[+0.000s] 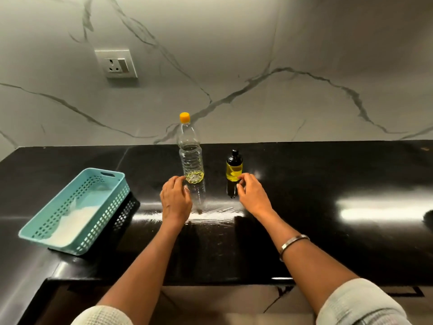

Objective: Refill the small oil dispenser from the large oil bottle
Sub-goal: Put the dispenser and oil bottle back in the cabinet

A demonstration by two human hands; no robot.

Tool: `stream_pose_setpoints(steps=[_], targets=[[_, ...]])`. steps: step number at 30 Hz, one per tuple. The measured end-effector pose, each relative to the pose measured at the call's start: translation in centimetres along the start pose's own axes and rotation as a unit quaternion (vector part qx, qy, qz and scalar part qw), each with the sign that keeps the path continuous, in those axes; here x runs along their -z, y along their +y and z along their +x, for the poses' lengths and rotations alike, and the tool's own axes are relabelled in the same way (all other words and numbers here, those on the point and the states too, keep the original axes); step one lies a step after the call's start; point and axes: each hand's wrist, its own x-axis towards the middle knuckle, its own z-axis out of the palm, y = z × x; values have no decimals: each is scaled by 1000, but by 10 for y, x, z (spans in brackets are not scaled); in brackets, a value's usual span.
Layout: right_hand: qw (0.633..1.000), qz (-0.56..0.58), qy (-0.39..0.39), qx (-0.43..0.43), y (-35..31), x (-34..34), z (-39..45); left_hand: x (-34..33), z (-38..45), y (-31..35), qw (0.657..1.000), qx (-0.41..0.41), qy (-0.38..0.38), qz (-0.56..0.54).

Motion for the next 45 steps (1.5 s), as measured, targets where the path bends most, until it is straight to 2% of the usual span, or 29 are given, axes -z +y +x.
stream_pose_setpoints(steps=[7,12,19,24,29,35,41,45], targets=[[999,-11,1,-37,-8,-15,29,-6,47,-10,999,9,-16,-26],[998,2,-3,-60,-6,-20,48,-14,72,-6,996,53,-18,-63],[993,30,44,-108,3,-29,74,-20,107,-3,991,93,-11,-96],[984,87,31,-152,9,-32,93,-23,126,-5,988,100,-9,-118],[976,140,10,-169,16,-41,105,-32,137,-5,982,93,-43,-157],[969,163,9,-185,26,-51,113,-52,133,-11,963,157,-61,-211],[967,178,1,-180,32,-57,120,-61,129,-10,962,180,-55,-199],[962,194,-6,-190,34,-61,121,-77,102,-2,947,264,-65,-172]])
